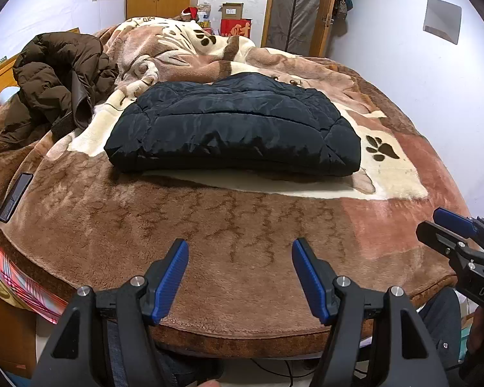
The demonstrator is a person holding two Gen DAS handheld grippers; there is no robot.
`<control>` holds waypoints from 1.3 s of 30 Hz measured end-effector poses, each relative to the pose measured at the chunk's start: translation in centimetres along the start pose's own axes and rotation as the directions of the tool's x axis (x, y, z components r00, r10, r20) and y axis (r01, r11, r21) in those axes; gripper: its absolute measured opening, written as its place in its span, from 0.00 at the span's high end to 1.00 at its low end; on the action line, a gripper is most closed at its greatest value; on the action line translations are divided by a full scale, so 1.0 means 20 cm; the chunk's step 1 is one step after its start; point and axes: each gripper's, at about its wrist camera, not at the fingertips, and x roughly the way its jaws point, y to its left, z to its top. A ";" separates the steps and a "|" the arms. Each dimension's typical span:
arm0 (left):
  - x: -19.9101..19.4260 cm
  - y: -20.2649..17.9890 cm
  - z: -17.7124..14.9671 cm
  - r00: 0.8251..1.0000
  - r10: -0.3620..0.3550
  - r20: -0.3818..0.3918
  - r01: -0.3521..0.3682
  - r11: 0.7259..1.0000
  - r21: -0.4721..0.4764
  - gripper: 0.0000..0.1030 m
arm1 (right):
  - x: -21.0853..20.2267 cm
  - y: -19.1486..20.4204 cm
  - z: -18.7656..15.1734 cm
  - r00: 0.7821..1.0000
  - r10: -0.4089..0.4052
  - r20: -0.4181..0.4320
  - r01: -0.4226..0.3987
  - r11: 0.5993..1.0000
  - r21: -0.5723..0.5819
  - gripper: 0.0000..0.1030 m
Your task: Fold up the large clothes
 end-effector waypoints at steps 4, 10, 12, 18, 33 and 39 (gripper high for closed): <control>0.00 0.00 0.00 1.000 0.005 0.003 -0.005 1.000 0.000 0.33 | 0.00 0.00 0.00 1.000 0.001 -0.001 -0.001 1.000 -0.002 0.49; -0.01 -0.01 0.00 1.000 0.013 0.006 -0.013 1.000 0.003 0.33 | 0.00 0.00 -0.01 1.000 0.003 -0.003 -0.003 1.000 -0.002 0.49; -0.01 -0.01 0.01 1.000 0.015 0.006 -0.015 1.000 0.003 0.33 | 0.00 0.01 -0.01 1.000 0.003 -0.003 -0.003 1.000 -0.003 0.49; -0.01 -0.02 0.00 1.000 0.022 0.007 -0.022 1.000 0.005 0.33 | 0.00 0.01 -0.01 1.000 0.001 -0.003 -0.001 1.000 -0.002 0.49; -0.01 -0.02 0.00 0.999 0.054 0.000 -0.054 0.998 0.007 0.33 | 0.00 0.03 -0.01 1.000 -0.001 -0.004 0.001 1.000 0.000 0.49; -0.01 -0.03 -0.01 0.998 0.063 -0.004 -0.063 0.998 0.009 0.33 | 0.00 0.03 -0.01 1.000 -0.002 -0.003 0.002 1.000 -0.001 0.49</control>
